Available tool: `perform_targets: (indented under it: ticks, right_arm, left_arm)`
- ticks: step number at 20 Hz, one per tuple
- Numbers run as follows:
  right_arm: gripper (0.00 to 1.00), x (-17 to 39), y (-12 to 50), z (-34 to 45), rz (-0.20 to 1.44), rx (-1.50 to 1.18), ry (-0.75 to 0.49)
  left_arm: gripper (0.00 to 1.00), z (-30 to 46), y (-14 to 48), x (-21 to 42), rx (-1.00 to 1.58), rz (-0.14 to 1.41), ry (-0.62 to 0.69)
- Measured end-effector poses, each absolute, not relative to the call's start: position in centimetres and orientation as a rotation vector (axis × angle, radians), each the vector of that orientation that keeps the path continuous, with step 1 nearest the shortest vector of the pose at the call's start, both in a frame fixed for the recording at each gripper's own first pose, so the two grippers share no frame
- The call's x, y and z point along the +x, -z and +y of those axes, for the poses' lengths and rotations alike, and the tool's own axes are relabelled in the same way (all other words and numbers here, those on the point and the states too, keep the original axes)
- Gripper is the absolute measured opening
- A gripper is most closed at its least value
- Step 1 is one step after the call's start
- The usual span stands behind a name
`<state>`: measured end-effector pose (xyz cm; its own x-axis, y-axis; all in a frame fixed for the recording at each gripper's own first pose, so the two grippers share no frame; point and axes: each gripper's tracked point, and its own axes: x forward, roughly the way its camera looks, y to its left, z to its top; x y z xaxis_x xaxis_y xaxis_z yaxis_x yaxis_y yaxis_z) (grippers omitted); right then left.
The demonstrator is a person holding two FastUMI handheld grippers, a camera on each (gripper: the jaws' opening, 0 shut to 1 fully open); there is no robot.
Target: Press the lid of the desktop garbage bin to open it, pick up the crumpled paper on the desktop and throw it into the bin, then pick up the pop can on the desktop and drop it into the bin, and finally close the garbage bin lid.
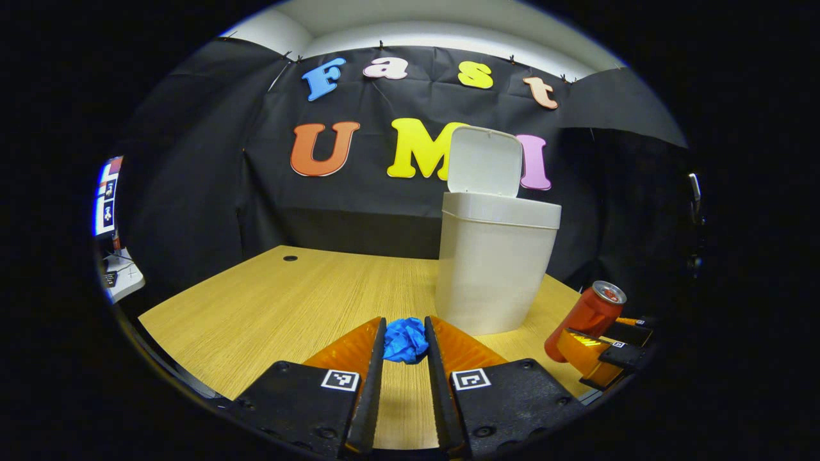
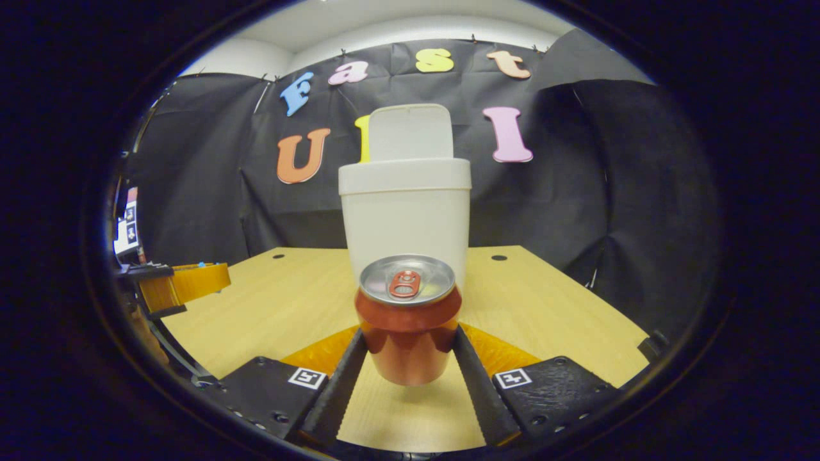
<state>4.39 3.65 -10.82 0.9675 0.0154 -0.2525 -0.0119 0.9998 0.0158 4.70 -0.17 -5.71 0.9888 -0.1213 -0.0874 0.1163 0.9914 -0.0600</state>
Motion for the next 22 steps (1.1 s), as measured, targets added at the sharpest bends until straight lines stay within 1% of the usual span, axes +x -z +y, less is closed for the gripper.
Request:
perform_targets:
  ticks: [3,7,10,15,17,19,22]
  right_arm:
    - [0.8,3.4,8.1,2.2,0.208,-0.008,0.007]
    - [0.8,2.6,5.2,0.2,0.164,0.004,0.022]
    - [0.8,2.5,5.0,-1.9,0.176,0.034,0.044]
    - [0.8,2.6,5.0,-3.1,0.199,0.069,0.042]
    - [0.8,2.8,5.2,-3.5,0.208,0.071,0.048]
    - [0.8,2.9,5.3,-3.5,0.213,0.071,0.046]
    - [0.8,2.9,5.5,-3.6,0.215,0.081,0.046]
  left_arm:
    - [0.38,-1.1,3.7,3.4,-0.066,0.055,0.12]
    - [0.38,-5.2,0.2,4.2,-0.095,0.029,0.214]
    - [0.38,-7.6,-3.2,7.4,-0.095,0.009,0.245]
    - [0.38,-11.0,-10.9,14.2,-0.121,-0.085,0.287]
    - [0.38,-13.0,-12.3,16.9,-0.14,-0.077,0.328]
    - [0.38,-14.0,-14.3,19.6,-0.115,-0.108,0.335]
    - [0.37,-16.2,-14.2,23.0,-0.096,-0.099,0.353]
